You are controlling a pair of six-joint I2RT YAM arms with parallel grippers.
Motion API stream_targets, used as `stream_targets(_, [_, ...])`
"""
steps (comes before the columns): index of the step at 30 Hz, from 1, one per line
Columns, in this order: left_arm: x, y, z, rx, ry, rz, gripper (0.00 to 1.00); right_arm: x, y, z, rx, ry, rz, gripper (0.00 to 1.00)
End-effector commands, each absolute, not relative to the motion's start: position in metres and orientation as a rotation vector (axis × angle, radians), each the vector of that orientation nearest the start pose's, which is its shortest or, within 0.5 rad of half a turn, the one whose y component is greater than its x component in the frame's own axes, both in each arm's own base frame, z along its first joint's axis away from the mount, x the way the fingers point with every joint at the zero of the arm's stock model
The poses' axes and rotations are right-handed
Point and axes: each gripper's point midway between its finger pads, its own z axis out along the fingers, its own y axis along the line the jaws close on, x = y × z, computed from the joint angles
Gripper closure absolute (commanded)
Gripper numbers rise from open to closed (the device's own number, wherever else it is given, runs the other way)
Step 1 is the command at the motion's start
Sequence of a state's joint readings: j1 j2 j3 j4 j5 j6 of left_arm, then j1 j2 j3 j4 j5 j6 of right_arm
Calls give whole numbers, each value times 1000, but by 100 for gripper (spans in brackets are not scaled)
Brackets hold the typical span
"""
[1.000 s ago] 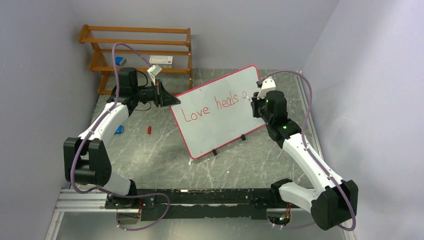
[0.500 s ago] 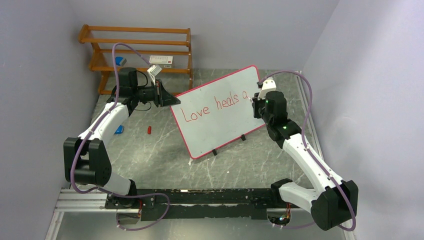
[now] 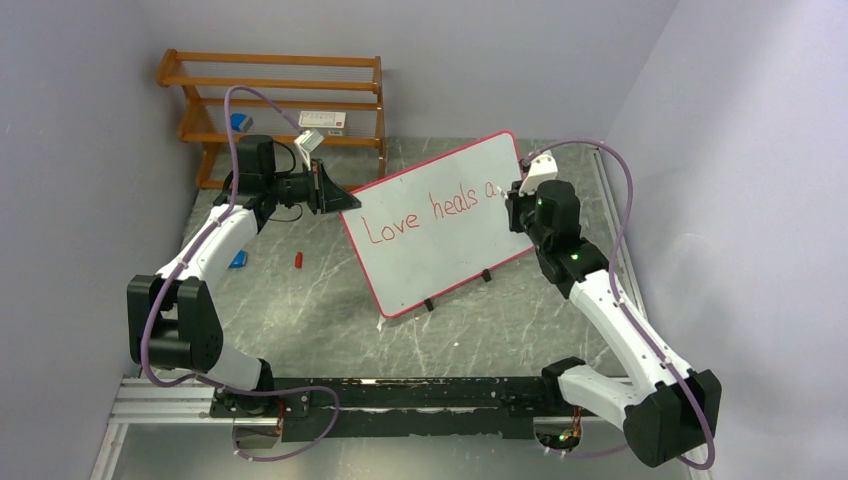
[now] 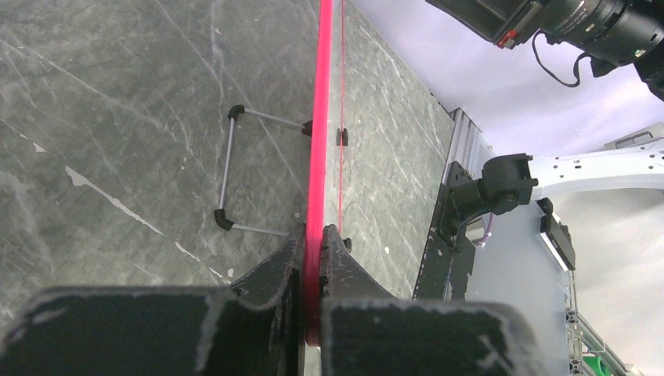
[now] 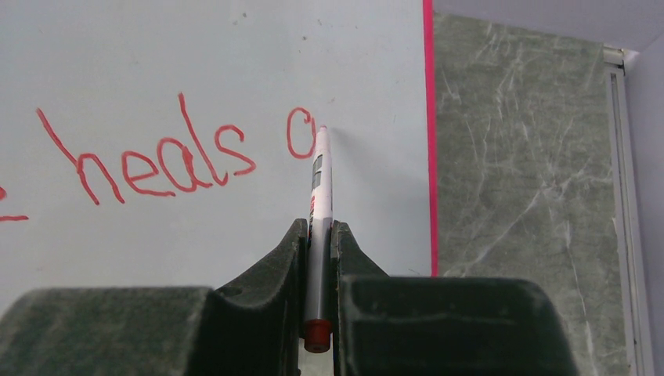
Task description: Write a sentence on the whiteboard
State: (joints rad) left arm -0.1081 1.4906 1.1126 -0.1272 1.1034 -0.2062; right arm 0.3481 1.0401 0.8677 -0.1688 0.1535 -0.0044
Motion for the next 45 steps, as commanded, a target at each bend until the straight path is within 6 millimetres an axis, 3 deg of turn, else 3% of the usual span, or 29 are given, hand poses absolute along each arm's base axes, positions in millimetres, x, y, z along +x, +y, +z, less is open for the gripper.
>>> stream_targets(1, [342,-187,218,533,1989,-1263,95,359,105,269,-226,1812,120,100])
stream_targets(14, [342,-187,216,533,1992,-1263,95,380,113,280,-246,1788,115,100])
stream_targets(45, [343,-186,216,531,1994,-1261,95,356,102,227,-242,1924,91,100])
